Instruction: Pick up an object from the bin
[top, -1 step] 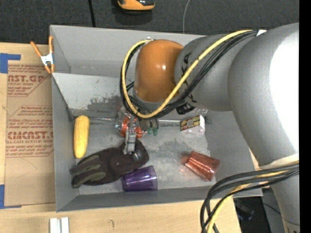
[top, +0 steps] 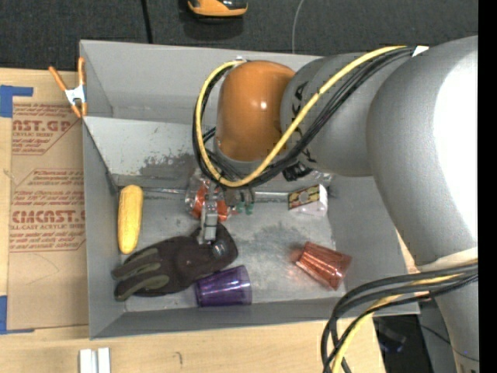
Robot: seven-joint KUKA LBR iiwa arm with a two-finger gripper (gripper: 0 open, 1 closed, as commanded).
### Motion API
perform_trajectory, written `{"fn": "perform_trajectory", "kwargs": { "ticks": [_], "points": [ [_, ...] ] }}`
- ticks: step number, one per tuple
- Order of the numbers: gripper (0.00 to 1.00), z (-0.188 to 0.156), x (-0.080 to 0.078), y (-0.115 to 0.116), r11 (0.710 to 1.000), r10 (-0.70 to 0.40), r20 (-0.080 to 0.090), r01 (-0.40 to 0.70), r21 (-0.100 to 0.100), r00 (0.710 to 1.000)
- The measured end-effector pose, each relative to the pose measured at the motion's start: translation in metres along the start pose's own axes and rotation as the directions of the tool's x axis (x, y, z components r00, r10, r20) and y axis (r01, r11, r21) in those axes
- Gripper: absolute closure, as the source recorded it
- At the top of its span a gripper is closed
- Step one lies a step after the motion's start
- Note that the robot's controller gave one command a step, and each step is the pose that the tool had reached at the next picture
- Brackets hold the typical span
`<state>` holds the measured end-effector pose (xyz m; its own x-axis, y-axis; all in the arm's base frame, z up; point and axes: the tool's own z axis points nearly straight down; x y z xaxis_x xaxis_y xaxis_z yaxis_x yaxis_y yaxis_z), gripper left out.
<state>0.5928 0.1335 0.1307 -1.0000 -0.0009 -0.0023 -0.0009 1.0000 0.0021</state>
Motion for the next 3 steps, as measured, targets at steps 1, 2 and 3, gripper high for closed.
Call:
{"fn": "perform_trajectory", "kwargs": {
  "ticks": [1, 2, 3],
  "points": [
    [0.0, 0.03, 0.025, -0.013, 0.988, -0.154, 0.012, 0.154, -0.001, 0.988],
    [1.0, 0.06, 0.039, -0.009, 0.956, -0.294, -0.001, 0.294, 0.0, 0.956],
    [1.0, 0.06, 0.039, -0.009, 0.956, -0.294, -0.001, 0.294, 0.0, 0.956]
  ]
}}
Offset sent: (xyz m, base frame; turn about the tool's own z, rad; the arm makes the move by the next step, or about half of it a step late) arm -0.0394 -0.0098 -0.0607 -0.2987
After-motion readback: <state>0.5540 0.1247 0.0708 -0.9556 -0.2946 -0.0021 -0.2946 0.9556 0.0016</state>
